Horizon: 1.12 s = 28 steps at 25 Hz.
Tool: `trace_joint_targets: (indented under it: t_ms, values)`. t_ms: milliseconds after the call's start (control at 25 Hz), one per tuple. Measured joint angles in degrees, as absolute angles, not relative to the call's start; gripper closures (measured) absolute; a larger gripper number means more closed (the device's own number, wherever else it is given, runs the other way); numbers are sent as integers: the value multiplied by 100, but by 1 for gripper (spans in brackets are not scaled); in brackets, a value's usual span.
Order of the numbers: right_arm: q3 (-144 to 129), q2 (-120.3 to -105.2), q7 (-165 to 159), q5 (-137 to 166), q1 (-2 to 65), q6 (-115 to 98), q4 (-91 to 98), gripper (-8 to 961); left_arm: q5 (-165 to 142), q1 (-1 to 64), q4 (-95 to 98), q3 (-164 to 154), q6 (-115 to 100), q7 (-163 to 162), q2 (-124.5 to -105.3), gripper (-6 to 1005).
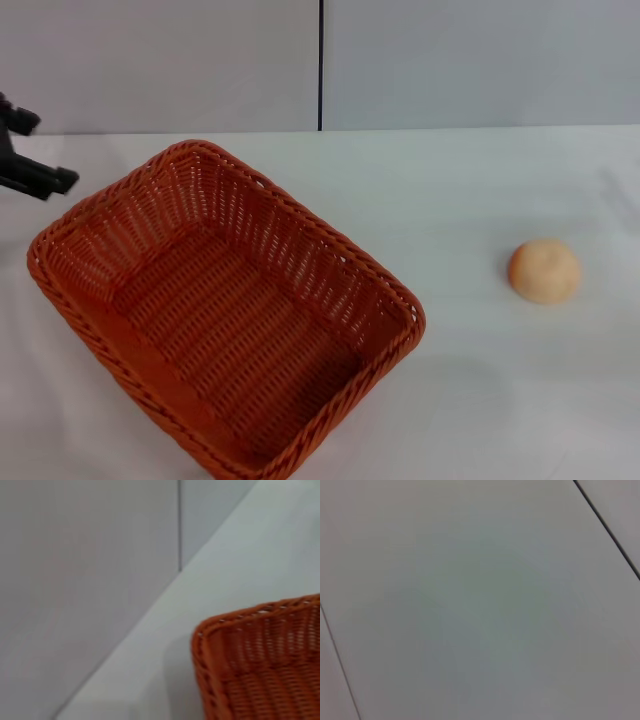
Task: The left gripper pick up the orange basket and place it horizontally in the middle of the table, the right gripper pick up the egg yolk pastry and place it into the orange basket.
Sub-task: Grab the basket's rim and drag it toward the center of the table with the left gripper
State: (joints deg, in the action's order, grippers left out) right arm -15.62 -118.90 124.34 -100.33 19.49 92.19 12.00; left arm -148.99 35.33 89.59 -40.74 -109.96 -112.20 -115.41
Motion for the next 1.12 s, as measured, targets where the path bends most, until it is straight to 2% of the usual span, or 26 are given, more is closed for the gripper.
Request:
trace_joint_targets:
  t_ms: [240,1120]
  values:
    - [-1551,-11899,12439,-10049,1943,9289,1129,226,-15336,3683,9088,-4333,-10992,-11568,-11783,158]
    - [-1503,-11891,12446,-10082,1956,9361,1081,227,-15421,3562,8214,-5209,-9896,-11774,-11804,158]
